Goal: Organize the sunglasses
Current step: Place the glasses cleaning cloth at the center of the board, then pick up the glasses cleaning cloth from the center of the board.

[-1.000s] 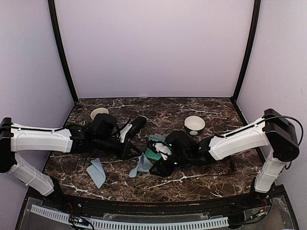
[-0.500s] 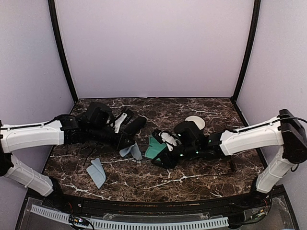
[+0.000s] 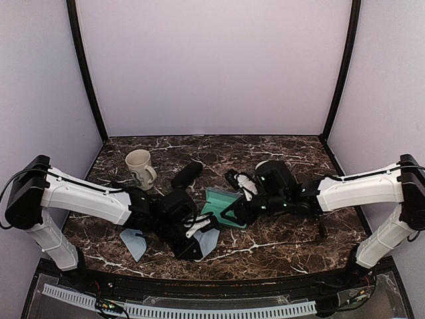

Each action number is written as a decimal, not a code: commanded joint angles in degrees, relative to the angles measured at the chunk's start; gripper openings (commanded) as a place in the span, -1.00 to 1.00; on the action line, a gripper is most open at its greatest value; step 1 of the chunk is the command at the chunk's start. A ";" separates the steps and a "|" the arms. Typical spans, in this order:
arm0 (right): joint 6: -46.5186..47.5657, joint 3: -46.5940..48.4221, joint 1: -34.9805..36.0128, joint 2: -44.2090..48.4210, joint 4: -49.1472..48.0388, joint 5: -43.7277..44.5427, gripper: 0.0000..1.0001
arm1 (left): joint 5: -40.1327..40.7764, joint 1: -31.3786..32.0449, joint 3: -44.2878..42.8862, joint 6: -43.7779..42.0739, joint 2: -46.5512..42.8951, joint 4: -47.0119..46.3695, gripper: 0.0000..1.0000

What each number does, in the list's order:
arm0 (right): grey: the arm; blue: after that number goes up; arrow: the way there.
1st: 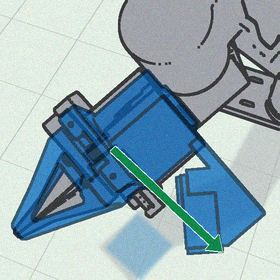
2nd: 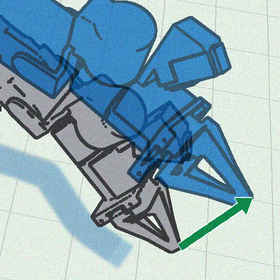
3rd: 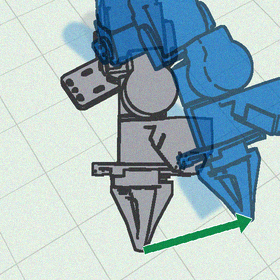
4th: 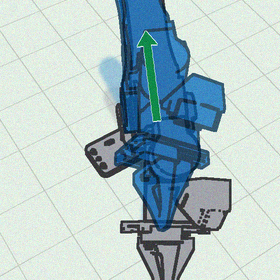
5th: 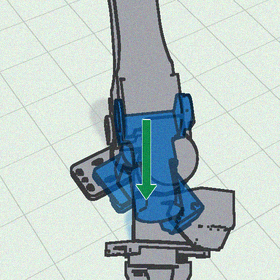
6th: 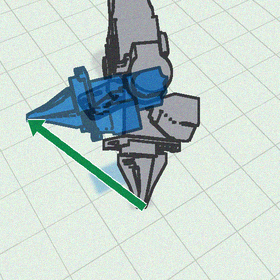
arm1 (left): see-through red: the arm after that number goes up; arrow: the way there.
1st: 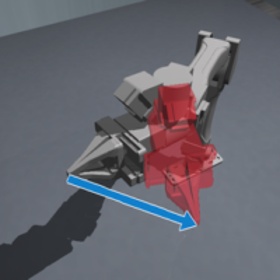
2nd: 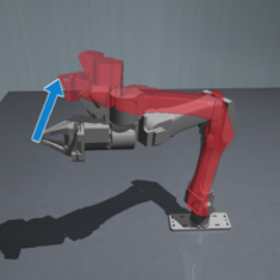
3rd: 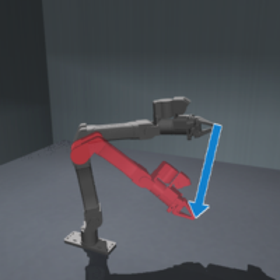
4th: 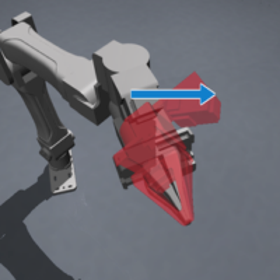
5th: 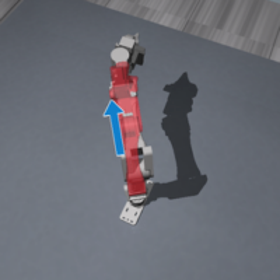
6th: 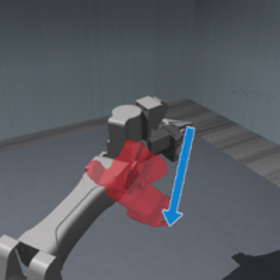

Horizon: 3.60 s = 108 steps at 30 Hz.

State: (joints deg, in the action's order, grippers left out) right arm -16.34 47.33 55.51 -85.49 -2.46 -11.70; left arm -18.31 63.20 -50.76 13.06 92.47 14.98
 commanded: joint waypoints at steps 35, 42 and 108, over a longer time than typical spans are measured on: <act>0.96 4.35 2.05 -9.28 0.29 -3.86 -0.04 | 16.54 -5.17 6.41 10.82 -5.00 6.02 -0.34; 0.80 3.78 2.06 -9.26 0.00 -3.69 -0.04 | 16.89 -3.65 5.90 11.55 -2.44 6.19 -0.38; -0.81 31.15 4.44 -36.96 0.54 -5.69 -0.13 | 18.31 -3.08 19.87 15.32 -11.71 -6.76 -1.00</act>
State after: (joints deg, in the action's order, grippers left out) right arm -17.45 76.58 59.53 -121.05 -2.50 -18.09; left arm 0.49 60.27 -32.91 27.68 81.41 6.50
